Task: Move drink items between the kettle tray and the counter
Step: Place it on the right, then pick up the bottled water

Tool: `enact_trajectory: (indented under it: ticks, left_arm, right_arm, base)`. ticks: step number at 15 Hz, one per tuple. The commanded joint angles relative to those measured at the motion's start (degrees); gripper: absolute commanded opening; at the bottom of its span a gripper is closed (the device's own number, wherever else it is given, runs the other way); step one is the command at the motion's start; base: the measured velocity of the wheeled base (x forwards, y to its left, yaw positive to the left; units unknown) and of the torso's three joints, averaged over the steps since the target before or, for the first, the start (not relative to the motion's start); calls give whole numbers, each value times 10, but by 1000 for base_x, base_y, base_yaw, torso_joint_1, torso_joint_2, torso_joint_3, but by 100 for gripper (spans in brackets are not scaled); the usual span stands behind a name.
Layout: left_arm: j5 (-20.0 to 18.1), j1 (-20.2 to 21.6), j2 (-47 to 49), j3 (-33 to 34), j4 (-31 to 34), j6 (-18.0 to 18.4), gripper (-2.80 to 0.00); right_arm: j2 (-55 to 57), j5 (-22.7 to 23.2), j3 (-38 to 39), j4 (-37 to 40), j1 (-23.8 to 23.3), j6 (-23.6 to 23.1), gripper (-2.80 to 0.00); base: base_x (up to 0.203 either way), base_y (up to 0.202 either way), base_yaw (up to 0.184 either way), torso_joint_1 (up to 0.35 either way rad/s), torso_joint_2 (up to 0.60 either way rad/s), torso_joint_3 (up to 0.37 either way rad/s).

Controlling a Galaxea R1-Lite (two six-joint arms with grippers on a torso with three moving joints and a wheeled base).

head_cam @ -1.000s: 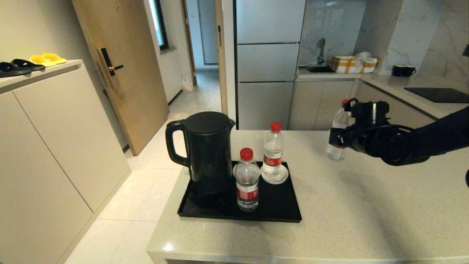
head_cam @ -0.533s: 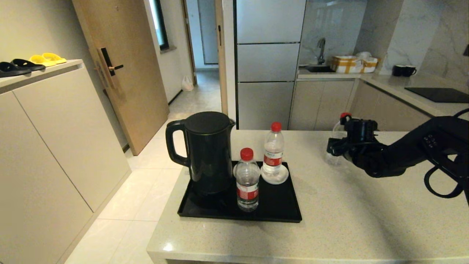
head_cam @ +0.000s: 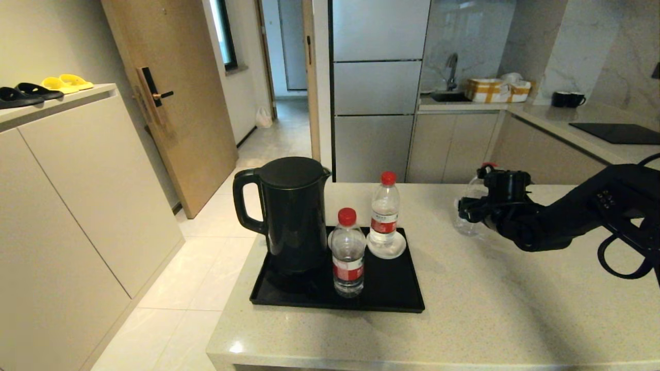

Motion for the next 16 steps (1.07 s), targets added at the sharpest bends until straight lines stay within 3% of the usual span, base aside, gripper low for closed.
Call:
enact_trajectory:
  ticks: [1,5,9,13,14,16]
  left_arm:
    - [0,0,1,0,1,0,-280]
    - [0,0,1,0,0,0,-280]
    - [0,0,0,0,0,0,-280]
    - [0,0,1,0,0,0,-280]
    - [0,0,1,0,1,0,-280]
    - [0,0,1,0,0,0,-280]
  right_arm:
    - [-44,29,22,14,0,1,0]
    - [-143,81,49,86,1,1,0]
    - [-309,230,94,165,4,25,0]
    - [-397,352,162,227,62,35,0]
    - [-407,368,178,228,83,31,-280]
    - [-405,369,195,223,130,26,-280]
  base:
    - [0,0,0,0,0,0]
    - [0,0,0,0,0,0]
    - [0,0,0,0,0,0]
    - [0,0,0,0,0,0]
    - [0,0,0,0,0,0]
    - [0,0,0,0,0,0]
